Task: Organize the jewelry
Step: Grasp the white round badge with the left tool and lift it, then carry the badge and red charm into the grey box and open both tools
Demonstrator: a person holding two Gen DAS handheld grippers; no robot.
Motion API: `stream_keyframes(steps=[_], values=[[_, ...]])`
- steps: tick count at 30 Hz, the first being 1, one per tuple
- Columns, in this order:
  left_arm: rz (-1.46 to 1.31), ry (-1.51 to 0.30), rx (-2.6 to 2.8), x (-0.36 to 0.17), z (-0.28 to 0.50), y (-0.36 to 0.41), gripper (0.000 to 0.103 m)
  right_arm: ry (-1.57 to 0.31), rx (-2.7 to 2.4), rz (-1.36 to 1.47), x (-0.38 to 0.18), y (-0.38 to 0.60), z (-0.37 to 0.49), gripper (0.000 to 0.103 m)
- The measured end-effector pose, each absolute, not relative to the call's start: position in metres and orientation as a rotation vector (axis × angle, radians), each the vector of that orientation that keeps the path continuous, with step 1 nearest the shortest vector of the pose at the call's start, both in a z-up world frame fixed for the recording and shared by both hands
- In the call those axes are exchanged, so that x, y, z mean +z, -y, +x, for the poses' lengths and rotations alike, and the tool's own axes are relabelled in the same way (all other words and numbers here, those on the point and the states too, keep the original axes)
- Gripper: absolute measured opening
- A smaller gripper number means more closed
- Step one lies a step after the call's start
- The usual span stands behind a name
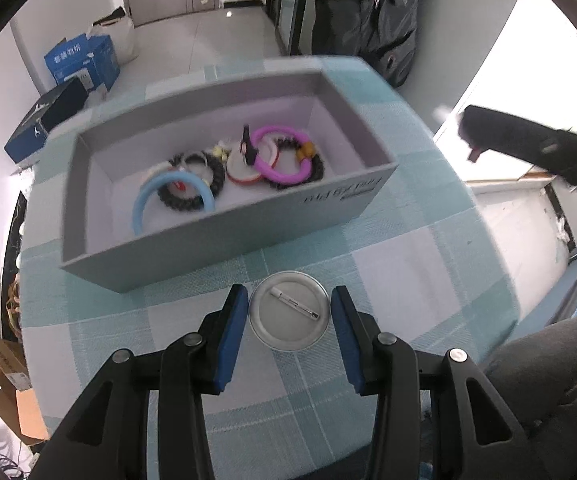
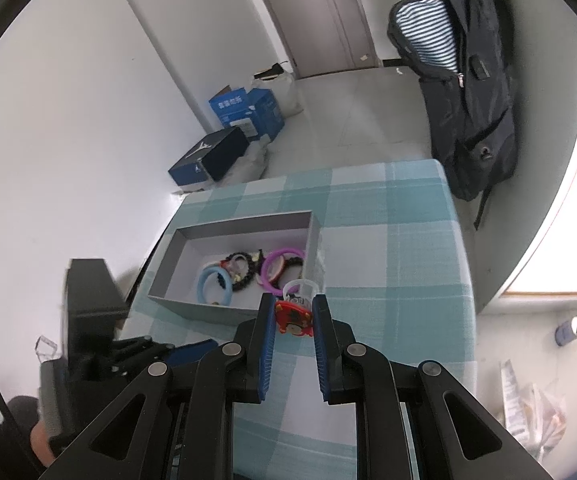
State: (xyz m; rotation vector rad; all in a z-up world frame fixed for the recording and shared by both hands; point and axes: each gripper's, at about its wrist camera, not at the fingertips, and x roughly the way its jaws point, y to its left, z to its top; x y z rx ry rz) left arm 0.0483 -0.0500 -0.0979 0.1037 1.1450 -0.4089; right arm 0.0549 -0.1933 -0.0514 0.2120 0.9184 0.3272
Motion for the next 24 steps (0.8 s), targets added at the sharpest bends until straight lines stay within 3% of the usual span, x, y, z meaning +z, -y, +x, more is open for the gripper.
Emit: stream_keyframes(steps=[14,24], values=[[-0.068,-1.005,-0.383,-0.039,0.069,0.010,0.037,-0.961,0.362,0.210,-0.058,0.165,0.065,0.017],[-0.166,-0.952,-0.301,-0.025,0.102,-0.016,0.037,-0.937,0.443,0.218,-0.027,0.143,0.092,0.017]])
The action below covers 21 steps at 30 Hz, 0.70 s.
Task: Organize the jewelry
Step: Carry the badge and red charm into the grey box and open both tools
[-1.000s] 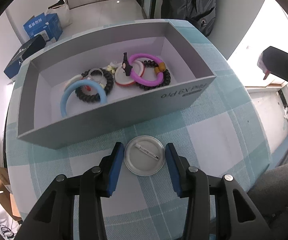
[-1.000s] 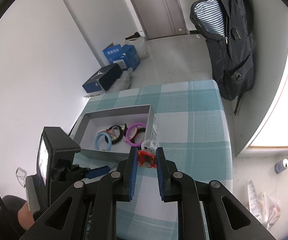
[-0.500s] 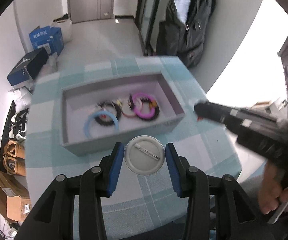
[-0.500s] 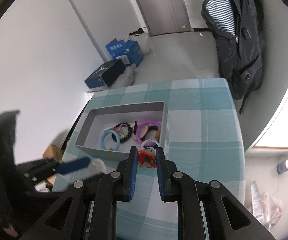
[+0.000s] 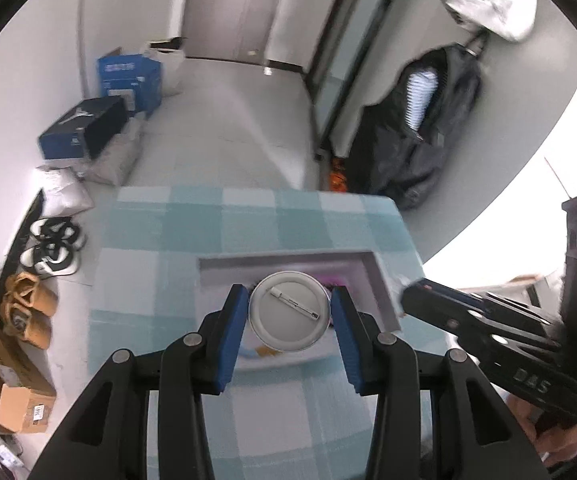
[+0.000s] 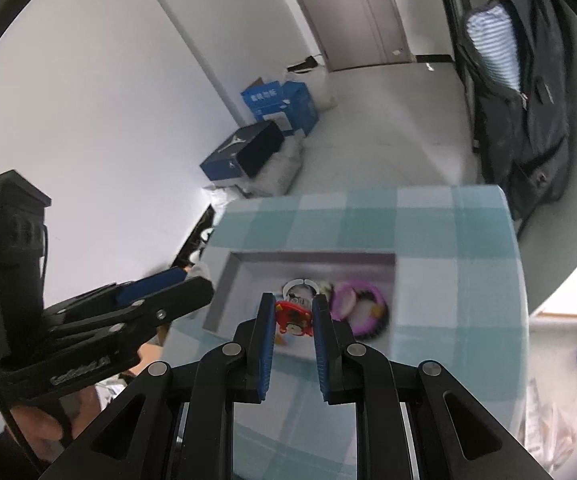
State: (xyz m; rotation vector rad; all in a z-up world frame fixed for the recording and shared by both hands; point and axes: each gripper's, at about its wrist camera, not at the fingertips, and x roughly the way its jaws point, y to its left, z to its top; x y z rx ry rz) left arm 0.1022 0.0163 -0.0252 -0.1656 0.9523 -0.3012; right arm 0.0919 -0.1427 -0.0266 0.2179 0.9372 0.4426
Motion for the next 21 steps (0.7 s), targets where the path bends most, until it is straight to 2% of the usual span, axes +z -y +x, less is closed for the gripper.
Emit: stream_keyframes(steps=[8,21], values=[[-0.261,-1.022,-0.350,-0.038,0.125,-0.028,0.037,-0.953,0.468,0.126,-0.030,0.129,0.120,0.017],[-0.355,-1.159,-0.412,-0.062,0.151,-0.019,0.037,-1.034,0.500,0.204,-0.058,0.135,0.154,0.017]])
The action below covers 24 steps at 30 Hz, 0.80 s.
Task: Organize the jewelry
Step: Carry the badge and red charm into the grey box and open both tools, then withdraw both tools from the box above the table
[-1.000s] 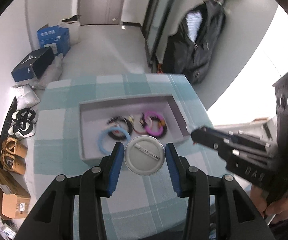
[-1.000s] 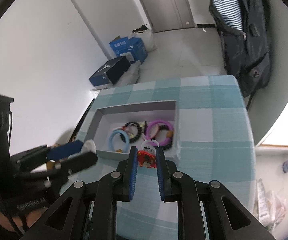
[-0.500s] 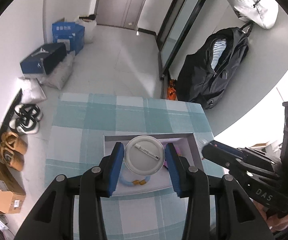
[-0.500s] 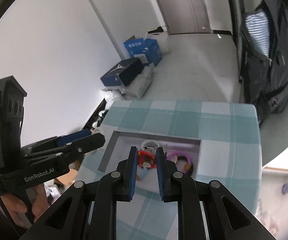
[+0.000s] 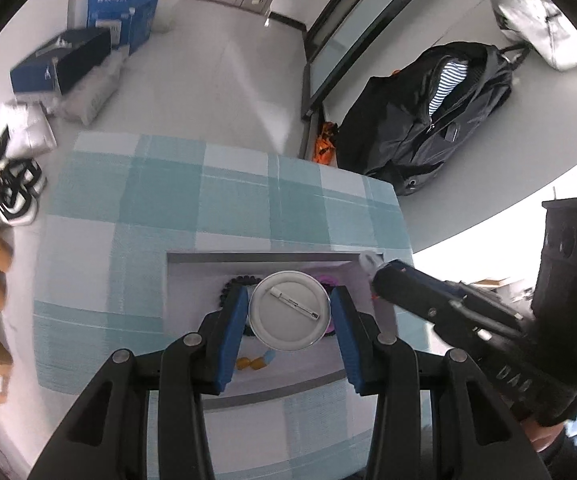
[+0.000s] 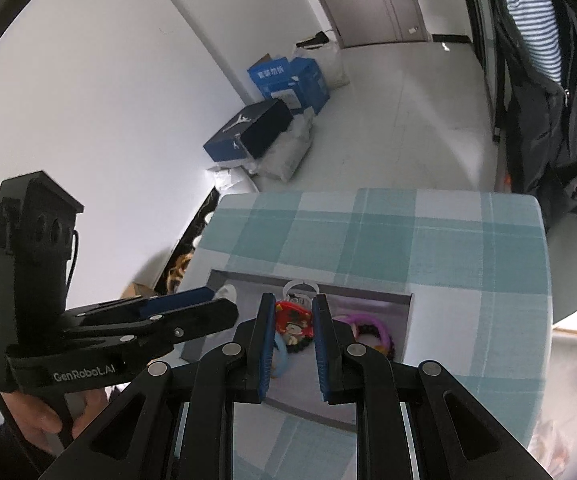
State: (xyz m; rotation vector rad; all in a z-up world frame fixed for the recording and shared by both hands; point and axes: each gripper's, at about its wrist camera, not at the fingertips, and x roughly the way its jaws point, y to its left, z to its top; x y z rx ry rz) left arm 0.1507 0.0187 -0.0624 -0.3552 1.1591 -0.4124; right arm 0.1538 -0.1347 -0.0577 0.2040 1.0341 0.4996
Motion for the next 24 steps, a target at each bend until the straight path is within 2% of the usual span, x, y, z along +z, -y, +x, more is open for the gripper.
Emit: stream_keyframes(steps=[12,17,19,20,21,24], values=[[-0.346,-1.208,-0.399,-0.070,0.162,-0.009,0.038,-1.111,0.440,0.256,-0.079,0.152,0.168,0.018],[-0.413,-1.254,-0.362,-0.079,0.167,-0.018,0.038,-1.110,0.434,0.270,-0.078,0.154,0.165,0.024],[-0.398,-1.255,-0.356,-0.078,0.165,-0.019,0.043,-1.120,0.437,0.287,-0.079,0.155,0.166,0.029],[-0.388,-1.248,-0.358,-0.076,0.163,-0.019,0.053,-1.122,0.437,0.298,-0.079,0.157,0.166,0.031],[-0.382,-1.233,-0.354,-0.073,0.161,-0.020,0.057,-1.118,0.436,0.307,-0.078,0.158,0.166,0.033],[-0.348,-1.204,-0.351,-0.066,0.156,-0.020,0.058,-1.086,0.436,0.305,-0.070,0.161,0.164,0.037]])
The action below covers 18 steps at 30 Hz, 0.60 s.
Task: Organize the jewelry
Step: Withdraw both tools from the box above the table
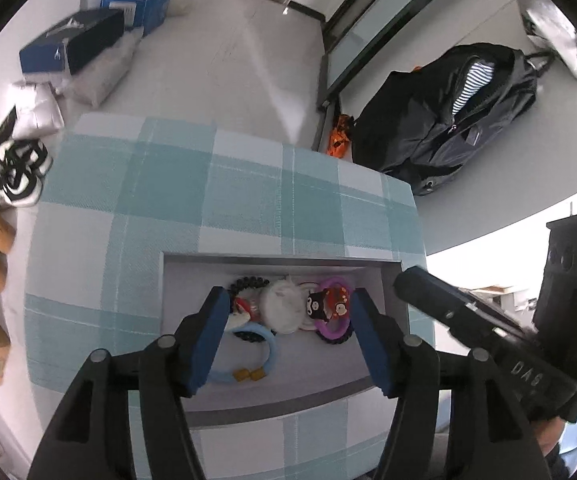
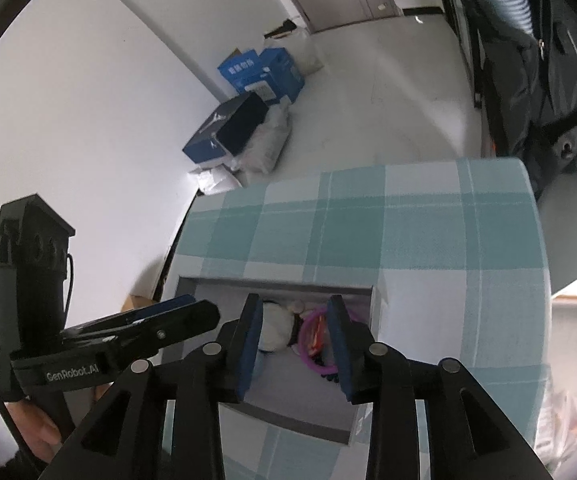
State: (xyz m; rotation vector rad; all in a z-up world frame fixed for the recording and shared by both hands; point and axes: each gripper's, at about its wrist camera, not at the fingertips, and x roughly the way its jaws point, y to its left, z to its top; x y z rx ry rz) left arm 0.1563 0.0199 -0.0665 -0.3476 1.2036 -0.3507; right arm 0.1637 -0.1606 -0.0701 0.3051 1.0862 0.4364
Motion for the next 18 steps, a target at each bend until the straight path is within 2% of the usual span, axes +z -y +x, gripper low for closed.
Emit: stream_keyframes(steps=[3,10,18], values=[[-0.333,-1.187,-0.326,-0.065,0.154,-0.022,0.058,-1.042,0.428,0.308,-0.062,0.163,0.159,0.059],[-0.213,-1.085,-0.248,-0.052,0.139,-0.019,0.058,-0.974,0.423,0.242,-0.049,0.162,0.146,0.075],[-0.108,-0.969,-0.177,-0.033,0.116,-0.013,0.060,-0.942,0.421,0.166,-0.043,0.159,0.124,0.085]])
